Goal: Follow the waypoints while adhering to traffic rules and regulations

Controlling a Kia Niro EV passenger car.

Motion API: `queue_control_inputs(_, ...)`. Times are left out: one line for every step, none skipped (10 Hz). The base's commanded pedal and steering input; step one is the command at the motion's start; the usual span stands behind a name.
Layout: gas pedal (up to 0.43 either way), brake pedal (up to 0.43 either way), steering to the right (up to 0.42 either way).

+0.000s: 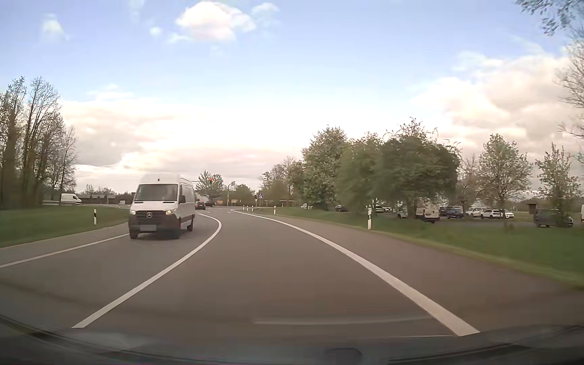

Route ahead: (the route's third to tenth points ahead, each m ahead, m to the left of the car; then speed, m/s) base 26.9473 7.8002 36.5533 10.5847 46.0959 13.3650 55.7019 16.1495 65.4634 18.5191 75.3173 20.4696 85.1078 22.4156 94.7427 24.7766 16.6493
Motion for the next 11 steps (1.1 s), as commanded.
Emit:
queue_control_inputs(0.000,0.116,-0.046)
queue_control_inputs(0.000,0.110,-0.046)
queue_control_inputs(0.000,0.110,-0.046)
queue_control_inputs(0.000,0.110,-0.046)
queue_control_inputs(0.000,0.110,-0.046)
queue_control_inputs(0.000,0.116,-0.046)
queue_control_inputs(0.000,0.116,-0.045)
queue_control_inputs(0.000,0.116,-0.044)
queue_control_inputs(0.000,0.128,-0.043)
queue_control_inputs(0.000,0.134,-0.042)
queue_control_inputs(0.000,0.146,-0.041)
